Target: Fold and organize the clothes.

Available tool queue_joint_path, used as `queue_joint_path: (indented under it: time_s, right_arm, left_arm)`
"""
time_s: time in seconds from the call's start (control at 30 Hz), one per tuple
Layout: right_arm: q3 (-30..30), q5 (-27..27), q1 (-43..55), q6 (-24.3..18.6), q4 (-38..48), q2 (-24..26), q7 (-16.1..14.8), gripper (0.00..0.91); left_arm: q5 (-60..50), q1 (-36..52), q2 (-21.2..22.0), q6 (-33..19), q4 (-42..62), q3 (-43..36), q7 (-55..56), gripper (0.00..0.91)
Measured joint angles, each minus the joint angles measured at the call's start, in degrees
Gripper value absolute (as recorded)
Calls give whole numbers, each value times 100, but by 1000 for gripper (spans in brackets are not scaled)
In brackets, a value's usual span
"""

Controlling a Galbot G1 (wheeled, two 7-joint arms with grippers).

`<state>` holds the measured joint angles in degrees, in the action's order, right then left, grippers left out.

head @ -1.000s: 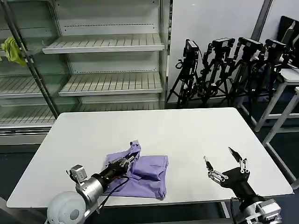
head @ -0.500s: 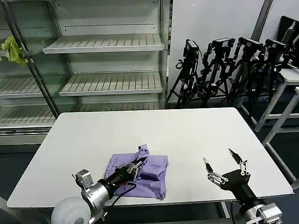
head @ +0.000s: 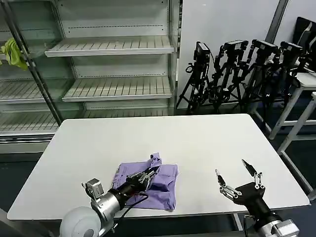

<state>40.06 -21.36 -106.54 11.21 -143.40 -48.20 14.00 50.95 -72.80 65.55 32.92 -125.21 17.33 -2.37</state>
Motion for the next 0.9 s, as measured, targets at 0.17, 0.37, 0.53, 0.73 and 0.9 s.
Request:
queue_joint_path:
  time_s: [0.17, 0.37, 0.53, 0.73, 0.9]
  right_arm:
    - [-12, 28, -6, 1, -10, -14, -8, 907]
    - [-49, 81, -34, -1, 2, -67, -27, 907]
    - [-74, 121, -64, -19, 16, -123, -40, 907]
    - [-87, 177, -117, -35, 15, -174, -53, 907]
    - [-51, 172, -122, -35, -21, -128, -54, 907]
  left_arm:
    - [-1, 0, -2, 1, -45, -23, -10, 907]
    - [0, 55, 28, -36, -87, -61, -23, 907]
    - [-3, 123, 84, -90, -85, -80, -39, 907]
    - [-7, 129, 82, -155, -112, -13, -36, 907]
    - [-16, 70, -41, -189, -148, 214, -15, 907]
